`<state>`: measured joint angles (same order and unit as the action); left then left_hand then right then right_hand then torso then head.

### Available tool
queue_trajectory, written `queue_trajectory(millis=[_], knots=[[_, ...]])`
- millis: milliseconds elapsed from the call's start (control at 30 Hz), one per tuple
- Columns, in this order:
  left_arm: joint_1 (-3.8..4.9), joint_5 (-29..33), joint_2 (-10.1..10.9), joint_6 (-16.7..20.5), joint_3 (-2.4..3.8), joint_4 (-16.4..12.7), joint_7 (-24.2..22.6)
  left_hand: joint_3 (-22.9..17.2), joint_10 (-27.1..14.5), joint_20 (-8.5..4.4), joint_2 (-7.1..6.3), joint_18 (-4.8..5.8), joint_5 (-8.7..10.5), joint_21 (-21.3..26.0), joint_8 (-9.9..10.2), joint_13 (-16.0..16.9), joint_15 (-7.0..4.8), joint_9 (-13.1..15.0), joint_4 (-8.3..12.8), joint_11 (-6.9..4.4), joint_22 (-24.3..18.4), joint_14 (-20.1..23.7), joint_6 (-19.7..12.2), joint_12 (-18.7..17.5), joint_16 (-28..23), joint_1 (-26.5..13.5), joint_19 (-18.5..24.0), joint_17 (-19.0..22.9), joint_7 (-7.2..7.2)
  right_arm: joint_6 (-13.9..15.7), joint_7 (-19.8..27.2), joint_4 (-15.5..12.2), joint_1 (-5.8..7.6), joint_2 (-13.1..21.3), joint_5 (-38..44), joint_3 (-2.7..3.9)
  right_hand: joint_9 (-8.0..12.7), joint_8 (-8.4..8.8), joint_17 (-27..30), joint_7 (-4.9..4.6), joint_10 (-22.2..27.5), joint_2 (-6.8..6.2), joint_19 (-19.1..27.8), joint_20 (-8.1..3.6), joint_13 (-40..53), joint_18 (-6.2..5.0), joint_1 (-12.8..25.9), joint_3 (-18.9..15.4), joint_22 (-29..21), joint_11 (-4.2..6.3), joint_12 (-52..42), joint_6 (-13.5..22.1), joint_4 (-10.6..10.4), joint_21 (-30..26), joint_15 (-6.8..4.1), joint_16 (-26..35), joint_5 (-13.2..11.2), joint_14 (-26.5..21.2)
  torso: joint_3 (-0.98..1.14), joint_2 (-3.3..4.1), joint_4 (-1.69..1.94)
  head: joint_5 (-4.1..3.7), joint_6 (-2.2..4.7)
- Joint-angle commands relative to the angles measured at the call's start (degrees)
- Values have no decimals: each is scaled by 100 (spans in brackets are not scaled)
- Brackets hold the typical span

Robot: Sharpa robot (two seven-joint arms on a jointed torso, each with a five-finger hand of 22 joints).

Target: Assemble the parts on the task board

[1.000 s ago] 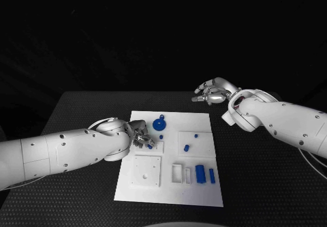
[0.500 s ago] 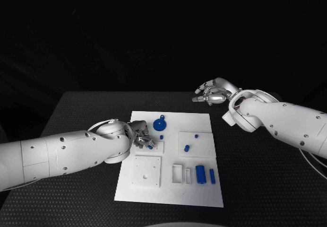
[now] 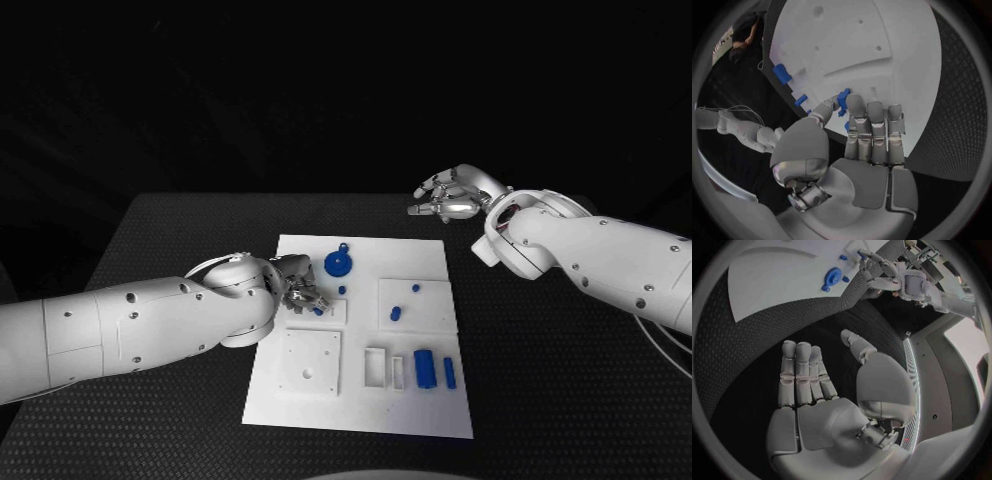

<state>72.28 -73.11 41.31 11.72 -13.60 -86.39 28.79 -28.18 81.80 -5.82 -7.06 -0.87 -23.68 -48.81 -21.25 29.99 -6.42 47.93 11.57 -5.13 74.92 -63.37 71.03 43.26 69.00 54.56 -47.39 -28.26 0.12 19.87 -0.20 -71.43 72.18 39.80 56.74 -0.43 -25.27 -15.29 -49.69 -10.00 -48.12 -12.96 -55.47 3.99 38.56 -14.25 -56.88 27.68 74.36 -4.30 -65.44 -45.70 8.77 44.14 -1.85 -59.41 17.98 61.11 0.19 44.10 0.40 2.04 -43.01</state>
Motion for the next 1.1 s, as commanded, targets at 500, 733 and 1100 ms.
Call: queue_trajectory(millis=[500, 733, 1100], knots=[[-30, -86, 14, 12, -20, 48, 12, -141, -3, -616, 263, 86, -32, -31, 9, -7, -18, -1, 186, -81, 38, -44, 14, 35, 37, 319, -45, 12, -37, -64, 54, -7, 1, -4, 5, 3, 9, -35, 13, -57, 43, -10, 7, 16, -18, -75, 53, -36, 13, 7, -30, 1, 2, -42, -1, -20, 43, -49, 3, 1, 1, -1, 8], [-30, -87, -4, 32, -20, 42, 4, -140, -4, -617, 263, 86, -32, -31, 10, -9, -18, -2, 183, -83, 36, -46, 16, 37, 37, 317, -48, 14, -38, -64, 54, -4, 1, -6, 5, 3, 10, -36, 15, -57, 44, -9, 6, 16, -22, -75, 54, -38, 15, 7, -33, 1, 1, -44, -1, -22, 46, -50, 4, 5, -4, -3, 7], [-30, -73, -44, -17, -20, 48, 2, -140, -6, -618, 263, 86, -32, -31, 11, -11, -19, -4, 179, -87, 33, -50, 17, 40, 37, 313, -52, 18, -39, -73, 53, -9, 1, -7, 5, 3, 10, -37, 19, -57, 46, -7, 5, 15, -30, -75, 54, -40, 20, 7, -38, 1, 1, -48, -1, -24, 49, -51, 6, 2, -3, 0, 9]])
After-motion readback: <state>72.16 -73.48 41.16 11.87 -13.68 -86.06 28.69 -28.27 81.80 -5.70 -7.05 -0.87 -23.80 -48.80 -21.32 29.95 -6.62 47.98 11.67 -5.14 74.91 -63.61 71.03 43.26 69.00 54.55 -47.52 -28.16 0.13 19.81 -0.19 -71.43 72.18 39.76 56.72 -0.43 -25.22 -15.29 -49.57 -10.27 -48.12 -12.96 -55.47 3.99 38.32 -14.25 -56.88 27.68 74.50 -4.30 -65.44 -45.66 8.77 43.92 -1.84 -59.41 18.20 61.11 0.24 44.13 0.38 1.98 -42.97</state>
